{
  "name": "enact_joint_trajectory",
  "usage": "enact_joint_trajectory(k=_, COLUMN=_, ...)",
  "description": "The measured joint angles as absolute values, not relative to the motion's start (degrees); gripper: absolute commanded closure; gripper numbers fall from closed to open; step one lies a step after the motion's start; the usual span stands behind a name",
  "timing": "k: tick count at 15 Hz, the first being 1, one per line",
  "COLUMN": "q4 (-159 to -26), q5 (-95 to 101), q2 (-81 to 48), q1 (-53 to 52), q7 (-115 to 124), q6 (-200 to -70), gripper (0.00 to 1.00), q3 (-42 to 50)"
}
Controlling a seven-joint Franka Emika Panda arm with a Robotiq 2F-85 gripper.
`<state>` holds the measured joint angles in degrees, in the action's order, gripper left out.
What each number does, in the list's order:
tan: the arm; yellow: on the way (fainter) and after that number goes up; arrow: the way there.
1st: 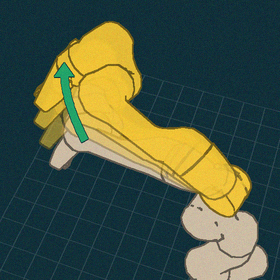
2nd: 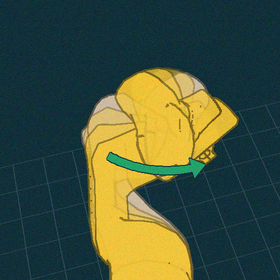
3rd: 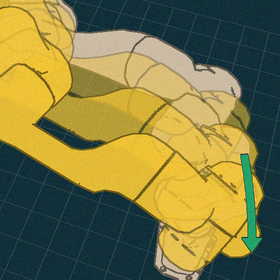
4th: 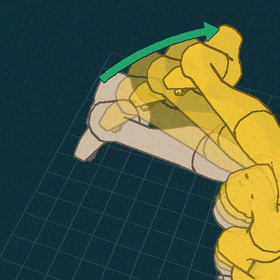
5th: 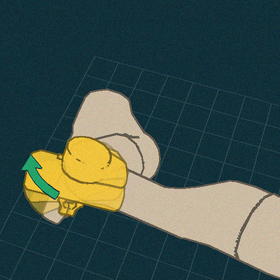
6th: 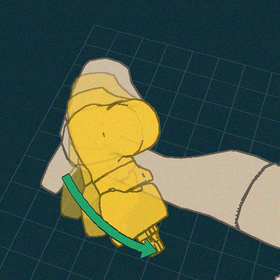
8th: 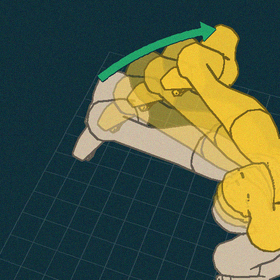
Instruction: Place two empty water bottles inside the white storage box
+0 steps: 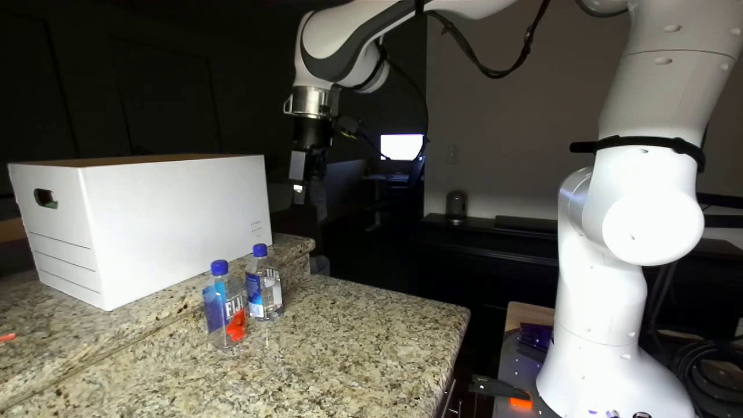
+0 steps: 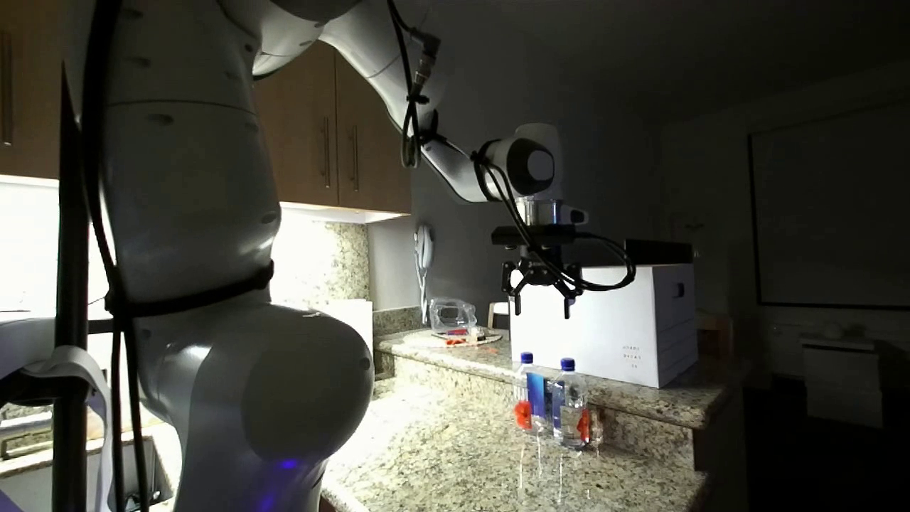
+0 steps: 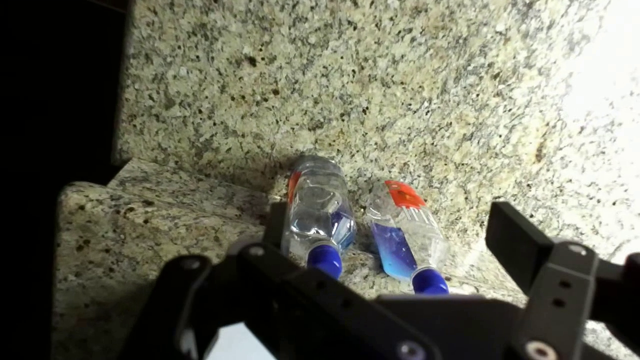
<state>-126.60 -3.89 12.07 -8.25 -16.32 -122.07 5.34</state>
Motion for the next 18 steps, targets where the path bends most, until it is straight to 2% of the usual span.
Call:
enact_joint_trajectory(k=9, q4=-126.3, q5=-3.9, q2=10.0, q1=-7.6, q7=-16.3, q6=-124.0, gripper=0.0, q3=3.1)
enact_joint_trajectory(k=14, q4=-123.5, q5=-3.9, q2=2.7, q1=-7.5, q7=-14.6, q6=-130.8, gripper=0.0, q3=1.0)
enact_joint_trajectory(k=18, q4=-118.0, q5=-3.9, q2=-4.4, q1=-6.9, q7=-9.6, q6=-131.3, gripper=0.0, q3=0.5)
